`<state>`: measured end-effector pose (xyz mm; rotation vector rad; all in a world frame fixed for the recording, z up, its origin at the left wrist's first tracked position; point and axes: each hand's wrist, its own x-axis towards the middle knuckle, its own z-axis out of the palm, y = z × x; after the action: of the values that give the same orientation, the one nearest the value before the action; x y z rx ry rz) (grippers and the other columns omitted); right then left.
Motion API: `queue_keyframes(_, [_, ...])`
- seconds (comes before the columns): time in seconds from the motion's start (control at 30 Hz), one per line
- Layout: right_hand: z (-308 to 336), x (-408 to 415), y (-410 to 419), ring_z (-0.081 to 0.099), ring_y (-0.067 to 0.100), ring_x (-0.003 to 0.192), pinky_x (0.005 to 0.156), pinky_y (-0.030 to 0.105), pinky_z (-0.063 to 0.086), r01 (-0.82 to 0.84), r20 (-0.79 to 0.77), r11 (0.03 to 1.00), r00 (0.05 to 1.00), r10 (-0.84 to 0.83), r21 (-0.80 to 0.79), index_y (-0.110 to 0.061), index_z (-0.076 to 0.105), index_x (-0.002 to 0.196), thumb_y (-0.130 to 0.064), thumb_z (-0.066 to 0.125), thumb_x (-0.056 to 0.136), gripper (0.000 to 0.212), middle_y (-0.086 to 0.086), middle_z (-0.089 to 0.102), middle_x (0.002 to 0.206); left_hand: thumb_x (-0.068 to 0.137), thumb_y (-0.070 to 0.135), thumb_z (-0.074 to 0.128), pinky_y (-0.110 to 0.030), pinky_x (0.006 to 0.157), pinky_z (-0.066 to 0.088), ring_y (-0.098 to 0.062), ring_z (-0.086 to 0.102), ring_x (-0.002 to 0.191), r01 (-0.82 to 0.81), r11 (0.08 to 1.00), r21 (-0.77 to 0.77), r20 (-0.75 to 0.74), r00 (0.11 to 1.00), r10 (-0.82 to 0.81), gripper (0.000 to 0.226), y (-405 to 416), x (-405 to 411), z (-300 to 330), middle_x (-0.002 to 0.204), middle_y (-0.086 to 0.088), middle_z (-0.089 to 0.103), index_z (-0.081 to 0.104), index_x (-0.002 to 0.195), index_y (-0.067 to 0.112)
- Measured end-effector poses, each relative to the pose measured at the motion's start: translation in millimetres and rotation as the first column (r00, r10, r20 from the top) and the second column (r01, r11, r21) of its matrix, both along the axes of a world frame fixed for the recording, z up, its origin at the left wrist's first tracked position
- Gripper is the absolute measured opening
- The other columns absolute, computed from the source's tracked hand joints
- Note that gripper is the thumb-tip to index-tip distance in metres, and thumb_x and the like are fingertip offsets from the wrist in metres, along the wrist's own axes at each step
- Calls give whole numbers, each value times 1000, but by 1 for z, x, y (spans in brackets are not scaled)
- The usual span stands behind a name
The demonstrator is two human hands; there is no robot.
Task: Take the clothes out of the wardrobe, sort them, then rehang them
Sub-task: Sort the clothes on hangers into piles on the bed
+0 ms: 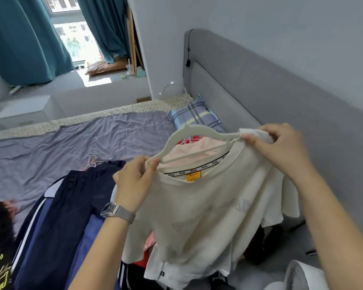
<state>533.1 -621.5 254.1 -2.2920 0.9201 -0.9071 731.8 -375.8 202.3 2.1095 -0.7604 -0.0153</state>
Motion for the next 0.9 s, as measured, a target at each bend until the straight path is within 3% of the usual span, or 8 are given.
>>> queue_keyframes(0.17, [-22, 29, -83, 51, 16, 86, 92, 45, 43, -90, -86, 996, 992, 92, 25, -25, 71, 81, -53, 73, 73, 29, -23, 52, 69, 90, 42, 55, -33, 64, 26, -7, 35, 51, -62, 994, 90, -94, 993, 71, 40, -73, 3, -21, 47, 8, 33, 42, 56, 28])
queue_keyframes(0.3, [2, 63, -158, 55, 19, 80, 70, 33, 42, -160, 42, 983, 987, 157, 92, -32, 65, 69, -72, 64, 65, 40, -5, 61, 71, 87, 50, 52, -32, 59, 27, -6, 35, 48, -95, 995, 7, -10, 995, 95, 35, -134, 32, 17, 48, 8, 33, 52, 62, 26])
queue_keyframes(0.37, [4, 83, -183, 55, 16, 77, 65, 27, 39, -172, 64, 979, 984, 165, 109, -33, 64, 69, -69, 65, 69, 36, 2, 64, 78, 83, 55, 46, -31, 61, 28, -5, 35, 49, -122, 993, 7, 26, 992, 121, 33, -157, 54, 26, 48, 7, 33, 56, 66, 29])
queue_keyframes(0.57, [-68, 137, -215, 49, 14, 61, 59, 31, 37, -196, -56, 930, 973, 224, 310, -24, 63, 66, -66, 67, 66, 43, -3, 56, 61, 76, 65, 37, -35, 66, 33, -15, 48, 56, -119, 968, 223, -51, 990, 134, 51, -190, 109, -37, 52, 9, 38, 62, 78, 21])
queue_keyframes(0.67, [-110, 166, -227, 52, 20, 64, 58, 33, 39, -163, -146, 910, 962, 233, 381, -11, 68, 75, -51, 72, 76, 40, 9, 61, 67, 84, 53, 45, -38, 76, 43, -24, 60, 85, -138, 935, 328, -36, 987, 159, 37, -201, 130, -68, 77, 5, 62, 65, 93, 23])
queue_keyframes(0.77, [-152, 200, -245, 50, 24, 62, 63, 37, 38, -136, -227, 894, 941, 252, 426, -10, 60, 62, -71, 62, 63, 61, 6, 55, 59, 90, 37, 55, -41, 94, 41, -23, 54, 111, -181, 915, 361, -43, 977, 210, 30, -207, 151, -87, 114, -2, 62, 62, 115, 22])
queue_keyframes(0.83, [-180, 226, -258, 49, 22, 66, 66, 35, 34, -148, -305, 888, 904, 301, 436, -16, 50, 55, -78, 53, 58, 62, 0, 49, 59, 91, 34, 55, -39, 97, 39, -22, 51, 117, -193, 907, 375, -74, 969, 237, 32, -208, 158, -96, 121, -1, 60, 60, 119, 19])
queue_keyframes(0.9, [-199, 249, -268, 56, 27, 75, 66, 33, 33, -148, -390, 889, 858, 334, 434, -16, 55, 61, -70, 58, 71, 55, 6, 57, 69, 92, 34, 53, -38, 96, 38, -21, 51, 117, -203, 893, 401, -103, 959, 264, 30, -205, 162, -108, 121, 1, 60, 60, 118, 20])
